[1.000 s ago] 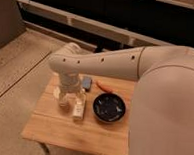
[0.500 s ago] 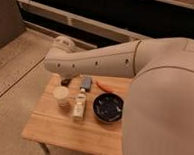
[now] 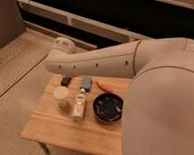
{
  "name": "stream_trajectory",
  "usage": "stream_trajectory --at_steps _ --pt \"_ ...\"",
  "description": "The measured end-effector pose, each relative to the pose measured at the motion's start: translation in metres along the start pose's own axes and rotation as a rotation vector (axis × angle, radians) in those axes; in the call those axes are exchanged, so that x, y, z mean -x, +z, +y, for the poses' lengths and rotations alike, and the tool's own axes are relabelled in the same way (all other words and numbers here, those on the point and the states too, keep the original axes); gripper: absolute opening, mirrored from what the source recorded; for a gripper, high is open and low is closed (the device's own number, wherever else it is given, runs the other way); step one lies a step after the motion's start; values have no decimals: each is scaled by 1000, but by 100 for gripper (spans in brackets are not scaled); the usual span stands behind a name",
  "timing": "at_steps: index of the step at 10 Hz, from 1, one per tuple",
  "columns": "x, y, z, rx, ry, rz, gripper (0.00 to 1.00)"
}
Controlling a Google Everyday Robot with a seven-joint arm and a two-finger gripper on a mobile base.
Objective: Drag the pepper across the table
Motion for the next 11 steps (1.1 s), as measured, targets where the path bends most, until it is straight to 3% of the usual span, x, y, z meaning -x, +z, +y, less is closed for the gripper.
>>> stream_trajectory --at_steps 2,3,4,5,7,9,11 --pt "7 -5 1 60 30 -15 65" --pt "13 -10 -1 116 60 -33 65" --pt "22 -20 -5 196 100 -61 65" --pt "30 -31 -17 265 146 -89 65" --pt "39 -46 -60 335 227 -132 65" --pt "39 -53 -95 329 272 -150 65" --pt "30 -49 -141 244 303 -139 65"
